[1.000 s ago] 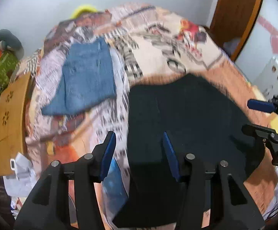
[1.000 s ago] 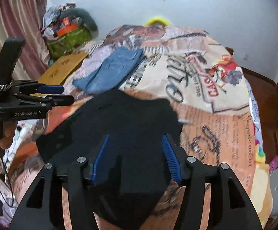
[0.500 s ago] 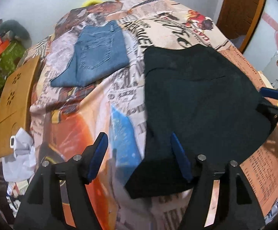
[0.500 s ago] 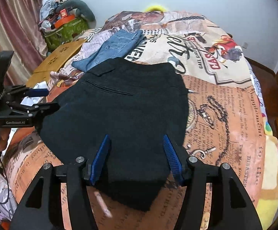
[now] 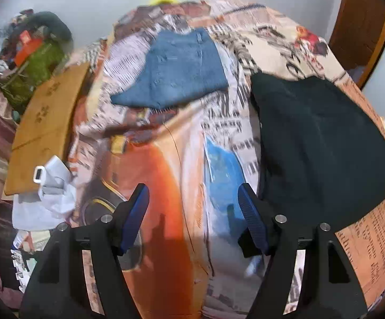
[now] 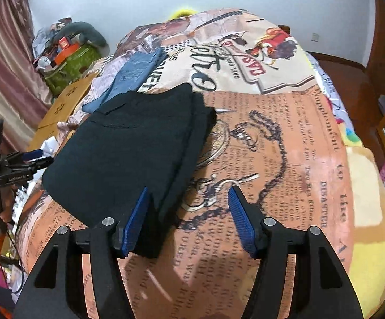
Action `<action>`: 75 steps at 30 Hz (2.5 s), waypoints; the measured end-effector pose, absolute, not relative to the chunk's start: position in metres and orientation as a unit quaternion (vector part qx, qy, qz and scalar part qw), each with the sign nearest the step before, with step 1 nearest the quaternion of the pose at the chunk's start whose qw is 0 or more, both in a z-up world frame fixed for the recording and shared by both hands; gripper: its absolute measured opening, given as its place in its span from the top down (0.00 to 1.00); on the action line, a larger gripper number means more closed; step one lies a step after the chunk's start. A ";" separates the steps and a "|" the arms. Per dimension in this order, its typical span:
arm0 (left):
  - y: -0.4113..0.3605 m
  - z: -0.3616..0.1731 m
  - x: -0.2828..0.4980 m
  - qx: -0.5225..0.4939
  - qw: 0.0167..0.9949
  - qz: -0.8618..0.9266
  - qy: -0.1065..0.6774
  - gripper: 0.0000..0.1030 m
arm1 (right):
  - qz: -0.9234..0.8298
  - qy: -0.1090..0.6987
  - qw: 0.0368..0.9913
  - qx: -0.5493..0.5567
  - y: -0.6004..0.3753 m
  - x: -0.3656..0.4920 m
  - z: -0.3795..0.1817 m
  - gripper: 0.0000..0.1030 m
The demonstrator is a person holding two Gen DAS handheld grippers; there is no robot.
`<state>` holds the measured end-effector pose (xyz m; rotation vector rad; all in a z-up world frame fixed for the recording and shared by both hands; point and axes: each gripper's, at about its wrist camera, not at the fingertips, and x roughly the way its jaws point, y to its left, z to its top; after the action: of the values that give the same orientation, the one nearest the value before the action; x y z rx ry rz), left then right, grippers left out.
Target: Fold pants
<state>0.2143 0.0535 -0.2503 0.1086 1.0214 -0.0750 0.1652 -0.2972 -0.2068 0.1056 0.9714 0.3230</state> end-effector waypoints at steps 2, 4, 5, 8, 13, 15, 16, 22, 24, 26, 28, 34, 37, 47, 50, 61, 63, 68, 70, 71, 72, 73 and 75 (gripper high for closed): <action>0.053 -0.239 0.216 0.042 0.878 -0.038 0.475 0.32 | 0.149 0.460 0.874 0.052 -0.299 0.168 -0.202 0.44; 0.051 -0.230 0.220 0.035 0.884 -0.042 0.465 0.32 | 0.149 0.453 0.877 0.058 -0.301 0.171 -0.196 0.44; 0.048 -0.224 0.222 0.034 0.887 -0.044 0.459 0.32 | 0.150 0.451 0.878 0.060 -0.301 0.173 -0.194 0.44; 0.039 -0.212 0.232 0.031 0.897 -0.049 0.439 0.23 | 0.154 0.442 0.881 0.062 -0.298 0.179 -0.188 0.42; 0.022 -0.210 0.252 0.024 0.893 -0.066 0.444 0.10 | 0.152 0.429 0.888 0.063 -0.293 0.190 -0.185 0.24; 0.016 -0.216 0.261 0.015 0.886 -0.078 0.457 0.10 | 0.154 0.434 0.885 0.065 -0.292 0.196 -0.189 0.22; 0.014 -0.220 0.266 0.012 0.881 -0.082 0.466 0.09 | 0.156 0.439 0.882 0.066 -0.291 0.199 -0.191 0.22; 0.002 -0.251 0.292 -0.008 0.849 -0.103 0.518 0.09 | 0.172 0.475 0.860 0.073 -0.284 0.215 -0.215 0.22; -0.001 -0.261 0.299 -0.022 0.836 -0.115 0.535 0.09 | 0.175 0.486 0.853 0.076 -0.283 0.219 -0.222 0.22; -0.002 -0.269 0.307 -0.044 0.820 -0.130 0.556 0.09 | 0.180 0.497 0.845 0.084 -0.283 0.224 -0.230 0.22; -0.005 -0.275 0.314 -0.060 0.806 -0.143 0.572 0.09 | 0.195 0.510 0.832 0.102 -0.283 0.230 -0.237 0.22; -0.022 -0.293 0.331 -0.079 0.770 -0.174 0.608 0.06 | 0.237 0.536 0.797 0.146 -0.284 0.241 -0.253 0.22; -0.025 -0.302 0.339 -0.113 0.747 -0.192 0.626 0.04 | 0.250 0.536 0.790 0.164 -0.285 0.244 -0.258 0.19; -0.054 -0.293 0.345 -0.083 0.752 -0.214 0.617 0.17 | 0.271 0.545 0.772 0.182 -0.280 0.256 -0.263 0.44; -0.053 -0.289 0.342 -0.081 0.757 -0.212 0.613 0.22 | 0.276 0.543 0.773 0.178 -0.278 0.255 -0.261 0.55; -0.041 -0.256 0.295 -0.062 0.783 -0.207 0.583 0.61 | 0.280 0.493 0.817 0.103 -0.268 0.229 -0.225 0.74; -0.040 -0.249 0.288 -0.063 0.788 -0.210 0.576 0.66 | 0.280 0.487 0.821 0.100 -0.265 0.227 -0.219 0.76; -0.038 -0.226 0.272 -0.051 0.811 -0.207 0.545 0.73 | 0.286 0.461 0.836 0.087 -0.253 0.223 -0.199 0.78; -0.034 -0.215 0.268 -0.051 0.821 -0.203 0.532 0.74 | 0.288 0.445 0.845 0.074 -0.246 0.222 -0.189 0.78; -0.030 -0.209 0.266 -0.052 0.827 -0.201 0.522 0.74 | 0.289 0.438 0.848 0.070 -0.244 0.222 -0.185 0.79; -0.025 -0.202 0.264 -0.055 0.833 -0.199 0.513 0.74 | 0.291 0.432 0.851 0.067 -0.241 0.222 -0.180 0.79; -0.021 -0.198 0.264 -0.059 0.836 -0.197 0.509 0.74 | 0.293 0.424 0.854 0.063 -0.238 0.223 -0.175 0.79; -0.010 -0.186 0.264 -0.067 0.845 -0.192 0.494 0.74 | 0.301 0.410 0.859 0.058 -0.232 0.227 -0.166 0.79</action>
<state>0.2637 -0.0101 -0.1856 -0.1407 1.0431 -0.4045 0.2268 -0.2316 -0.1659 0.1225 0.8608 0.6313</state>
